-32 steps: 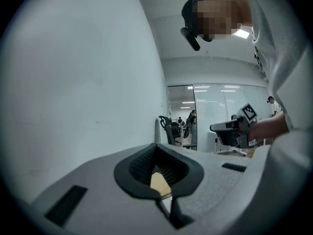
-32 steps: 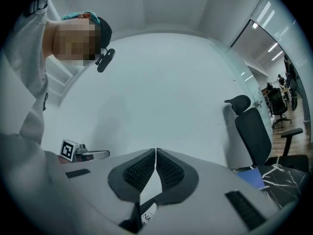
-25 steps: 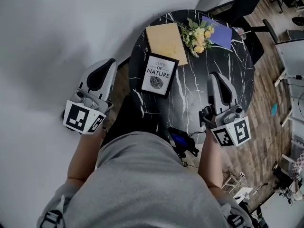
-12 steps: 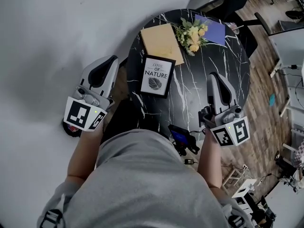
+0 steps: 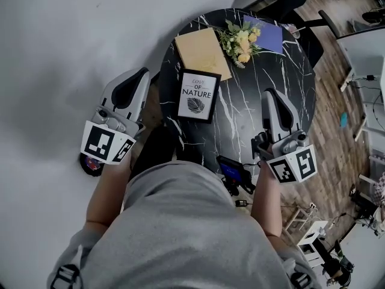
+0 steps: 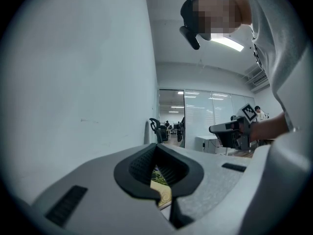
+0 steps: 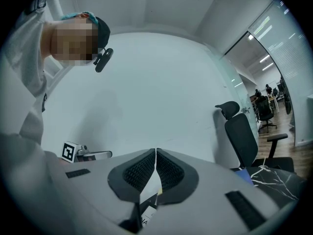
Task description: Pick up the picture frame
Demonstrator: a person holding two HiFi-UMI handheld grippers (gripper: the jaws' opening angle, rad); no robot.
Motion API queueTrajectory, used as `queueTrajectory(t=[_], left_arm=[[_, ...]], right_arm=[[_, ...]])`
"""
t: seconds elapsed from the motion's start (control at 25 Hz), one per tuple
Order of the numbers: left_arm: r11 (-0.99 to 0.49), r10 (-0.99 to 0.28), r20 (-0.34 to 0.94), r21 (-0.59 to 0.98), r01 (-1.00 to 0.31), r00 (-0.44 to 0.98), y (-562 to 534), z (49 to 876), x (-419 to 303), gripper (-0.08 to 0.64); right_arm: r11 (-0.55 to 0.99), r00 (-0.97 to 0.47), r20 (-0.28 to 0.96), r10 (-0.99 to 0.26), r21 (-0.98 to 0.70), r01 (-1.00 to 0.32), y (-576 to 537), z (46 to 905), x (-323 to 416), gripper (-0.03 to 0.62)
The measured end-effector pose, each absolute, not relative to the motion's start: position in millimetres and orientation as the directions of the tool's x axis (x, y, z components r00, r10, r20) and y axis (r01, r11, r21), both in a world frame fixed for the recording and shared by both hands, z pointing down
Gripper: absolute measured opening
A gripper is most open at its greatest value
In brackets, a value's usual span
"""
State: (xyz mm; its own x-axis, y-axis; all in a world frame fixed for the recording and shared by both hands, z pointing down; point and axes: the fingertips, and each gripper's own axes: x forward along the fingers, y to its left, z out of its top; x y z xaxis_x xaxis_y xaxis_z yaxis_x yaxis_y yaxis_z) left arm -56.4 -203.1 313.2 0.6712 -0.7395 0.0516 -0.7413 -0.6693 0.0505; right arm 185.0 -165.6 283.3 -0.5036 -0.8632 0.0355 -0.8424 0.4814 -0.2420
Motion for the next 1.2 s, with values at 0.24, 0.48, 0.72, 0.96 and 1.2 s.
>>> queueTrajectory(t=[0.24,0.48,0.72,0.96,1.2], left_arm=[[-0.676,-0.733,0.058,0.055,-0.735,0.678,-206.0,313.6,-57.5,0.006],[-0.67,-0.738,0.061,0.054,-0.74,0.672,-210.3,315.5,-61.8,0.006],[-0.666,-0.74,0.075,0.062,-0.743,0.669,-210.2,322.6,-62.7,0.006],[-0.657,-0.746,0.088,0.067,-0.751,0.66,-211.5,330.9,-68.2,0.006],[-0.639,-0.758,0.108,0.072,-0.766,0.643,-210.9,336.9,-75.8,0.006]], right_arm=[[0.479,-0.499,0.038,-0.866,-0.23,-0.847,-170.5,282.2,182.7,0.028],[0.487,-0.511,0.055,-0.858,-0.236,-0.841,-176.1,287.4,179.2,0.028],[0.48,-0.515,0.098,-0.852,-0.246,-0.842,-180.2,306.0,182.3,0.028],[0.477,-0.526,0.155,-0.836,-0.267,-0.837,-189.1,333.4,182.5,0.028],[0.483,-0.546,0.217,-0.809,-0.284,-0.828,-197.1,361.3,179.9,0.029]])
